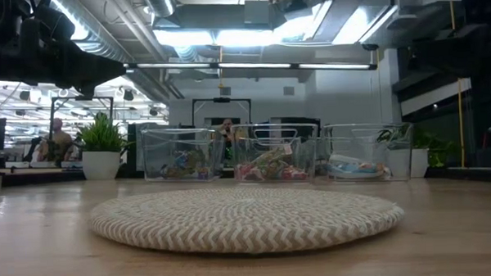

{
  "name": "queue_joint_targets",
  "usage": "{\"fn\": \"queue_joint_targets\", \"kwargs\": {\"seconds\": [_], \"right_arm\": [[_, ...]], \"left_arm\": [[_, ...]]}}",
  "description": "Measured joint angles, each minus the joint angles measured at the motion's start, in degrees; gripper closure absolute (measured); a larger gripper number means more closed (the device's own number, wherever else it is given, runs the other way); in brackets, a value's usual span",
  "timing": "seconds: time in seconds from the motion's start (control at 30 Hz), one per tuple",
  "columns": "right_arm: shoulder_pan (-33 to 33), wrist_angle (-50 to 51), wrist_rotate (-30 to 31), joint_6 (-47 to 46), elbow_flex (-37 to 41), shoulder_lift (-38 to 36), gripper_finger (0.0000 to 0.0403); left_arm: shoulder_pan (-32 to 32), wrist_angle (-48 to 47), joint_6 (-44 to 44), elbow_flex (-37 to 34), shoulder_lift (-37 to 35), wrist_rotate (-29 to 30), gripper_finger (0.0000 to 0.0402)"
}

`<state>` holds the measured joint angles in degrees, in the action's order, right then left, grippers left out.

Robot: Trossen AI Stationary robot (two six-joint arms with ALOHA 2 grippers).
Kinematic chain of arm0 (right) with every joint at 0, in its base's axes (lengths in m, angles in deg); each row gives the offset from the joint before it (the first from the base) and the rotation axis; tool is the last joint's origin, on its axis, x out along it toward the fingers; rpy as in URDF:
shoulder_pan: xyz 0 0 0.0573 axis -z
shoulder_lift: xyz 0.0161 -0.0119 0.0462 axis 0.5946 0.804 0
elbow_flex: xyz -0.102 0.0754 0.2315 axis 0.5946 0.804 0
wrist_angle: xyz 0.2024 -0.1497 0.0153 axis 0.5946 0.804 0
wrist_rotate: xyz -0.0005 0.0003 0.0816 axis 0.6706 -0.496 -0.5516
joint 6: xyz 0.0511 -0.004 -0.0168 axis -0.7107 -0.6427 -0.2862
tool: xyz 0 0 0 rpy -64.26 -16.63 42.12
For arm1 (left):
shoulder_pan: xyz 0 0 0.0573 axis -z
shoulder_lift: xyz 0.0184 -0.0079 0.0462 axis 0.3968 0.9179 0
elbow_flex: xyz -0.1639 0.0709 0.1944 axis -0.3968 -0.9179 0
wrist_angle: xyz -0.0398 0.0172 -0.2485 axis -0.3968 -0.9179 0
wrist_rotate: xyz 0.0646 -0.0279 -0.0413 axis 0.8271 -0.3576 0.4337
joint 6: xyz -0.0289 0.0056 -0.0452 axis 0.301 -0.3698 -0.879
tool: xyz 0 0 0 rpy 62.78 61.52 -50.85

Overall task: Pick and place Granola Bars by type
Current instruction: Return to Home Position

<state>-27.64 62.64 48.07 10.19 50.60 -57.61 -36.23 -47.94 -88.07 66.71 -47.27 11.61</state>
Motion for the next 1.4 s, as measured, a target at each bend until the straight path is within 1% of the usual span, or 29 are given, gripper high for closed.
{"fn": "queue_joint_targets", "kwargs": {"seconds": [0.13,0.23,0.4,0.47,0.57,0.63,0.73,0.83,1.13,1.23,1.3,1.33,1.4], "right_arm": [[0.0,0.25,3.87,-1.82,0.0,0.72,0.0392],[0.0,0.22,4.24,-4.18,0.0,0.65,0.0392],[0.0,-0.83,4.59,-4.4,0.0,0.65,0.0392],[-0.02,-3.47,7.54,-4.6,0.0,0.63,0.0392],[-0.02,-7.0,14.27,-4.17,0.0,0.63,0.0392],[0.0,-8.33,15.78,-2.89,0.0,0.63,0.0395],[0.0,-7.24,16.07,-2.76,0.0,0.55,0.0398],[-0.01,-6.88,20.35,-2.12,0.0,0.02,0.0397],[-0.02,-4.01,20.38,-1.91,0.0,-0.69,0.0395],[-0.02,-4.05,20.57,-7.89,0.0,-0.7,0.0394],[-0.02,-3.66,21.87,-12.19,0.0,-0.7,0.0394],[-0.02,-2.86,22.2,-13.38,0.0,-0.7,0.0394],[0.0,-1.01,22.25,-12.83,0.0,-0.68,0.0394]], "left_arm": [[0.01,0.05,0.02,0.02,0.02,0.0,0.0329],[0.01,0.07,0.0,0.0,0.02,0.01,0.0329],[0.01,0.07,0.0,0.01,0.02,0.01,0.0329],[0.0,0.07,0.01,0.01,0.02,0.01,0.0329],[0.0,0.07,0.02,0.0,0.02,0.01,0.0329],[0.0,0.07,0.0,0.02,0.02,0.01,0.0329],[0.01,0.07,0.02,0.0,0.02,0.01,0.0329],[0.0,0.07,0.02,0.02,0.02,0.01,0.0329],[-0.01,0.07,0.0,0.0,0.02,0.01,0.0329],[0.01,0.07,0.01,0.01,0.02,0.01,0.0329],[0.01,0.07,0.01,0.02,0.02,0.01,0.0329],[0.0,0.07,0.0,0.02,0.02,0.01,0.0329],[0.0,0.07,0.0,0.02,0.02,0.01,0.0329]]}}
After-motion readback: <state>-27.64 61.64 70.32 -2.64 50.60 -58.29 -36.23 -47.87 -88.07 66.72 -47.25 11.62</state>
